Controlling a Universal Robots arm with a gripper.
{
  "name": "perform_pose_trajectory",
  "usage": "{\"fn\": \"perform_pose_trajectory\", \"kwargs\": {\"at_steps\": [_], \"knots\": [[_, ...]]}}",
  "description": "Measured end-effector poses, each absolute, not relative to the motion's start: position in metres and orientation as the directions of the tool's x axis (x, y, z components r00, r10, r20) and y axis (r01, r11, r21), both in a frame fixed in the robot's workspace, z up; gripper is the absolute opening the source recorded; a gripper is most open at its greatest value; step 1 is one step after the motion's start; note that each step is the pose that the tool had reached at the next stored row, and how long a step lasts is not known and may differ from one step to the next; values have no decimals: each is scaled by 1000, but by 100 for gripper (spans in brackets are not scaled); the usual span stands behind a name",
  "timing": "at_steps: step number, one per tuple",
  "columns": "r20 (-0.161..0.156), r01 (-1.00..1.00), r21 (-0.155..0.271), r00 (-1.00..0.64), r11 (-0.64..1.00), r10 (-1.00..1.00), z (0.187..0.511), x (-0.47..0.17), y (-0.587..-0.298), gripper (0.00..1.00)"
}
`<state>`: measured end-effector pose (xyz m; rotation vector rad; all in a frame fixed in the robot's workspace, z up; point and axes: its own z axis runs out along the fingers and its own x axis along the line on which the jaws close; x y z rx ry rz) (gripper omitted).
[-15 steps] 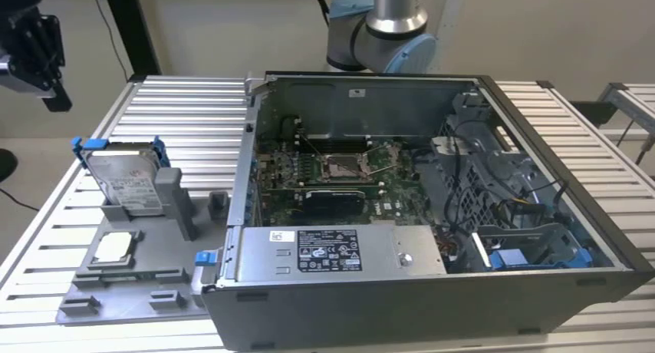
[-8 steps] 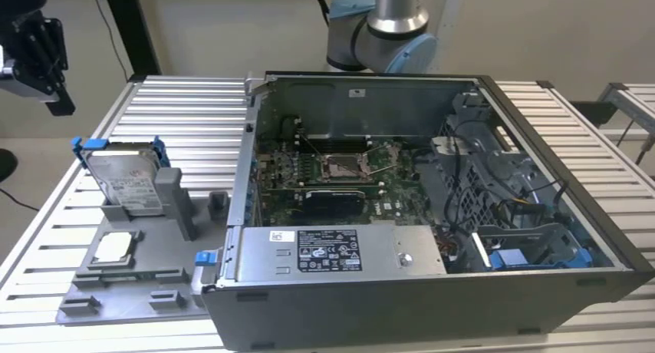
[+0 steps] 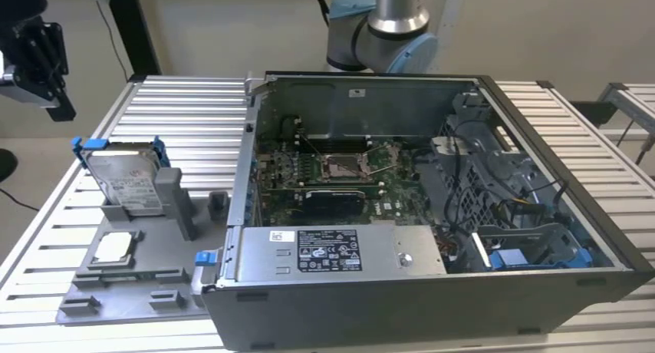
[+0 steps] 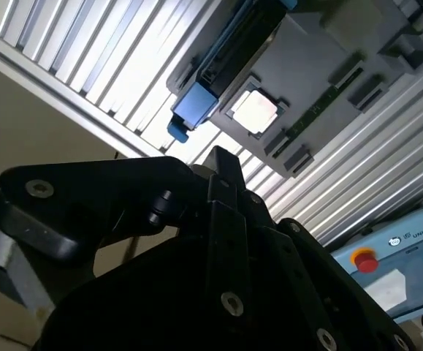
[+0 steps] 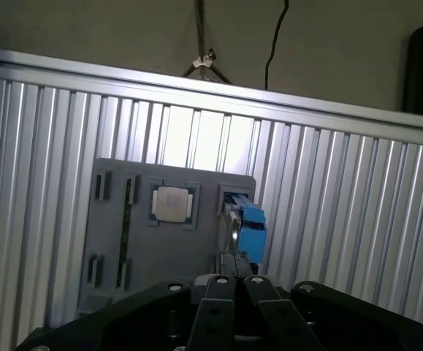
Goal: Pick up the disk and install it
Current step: 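Pick up the disk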
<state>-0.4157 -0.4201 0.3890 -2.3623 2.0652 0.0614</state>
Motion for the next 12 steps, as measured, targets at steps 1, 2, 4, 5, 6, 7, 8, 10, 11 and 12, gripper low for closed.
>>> {"fn": "perform_pose_trajectory", "kwargs": {"at_steps": [1, 2, 4, 5, 6, 7, 8, 10, 11, 12], "knots": [[-31, -991, 24, 133, -134, -991, 389, -416, -420, 0], [-31, -991, 24, 133, -134, -991, 388, -415, -420, 0], [-31, -991, 24, 133, -134, -991, 387, -415, -420, 0], [-31, -991, 24, 133, -134, -991, 387, -415, -420, 0], [-31, -991, 24, 133, -134, -991, 387, -415, -420, 0], [-31, -991, 24, 134, -135, -991, 387, -415, -420, 0], [-31, -991, 24, 134, -135, -990, 387, -415, -420, 0], [-31, -991, 23, 134, -135, -990, 387, -415, -420, 0], [-31, -991, 23, 135, -135, -990, 387, -415, -420, 0], [-31, -990, 23, 135, -135, -990, 387, -415, -420, 0]]}}
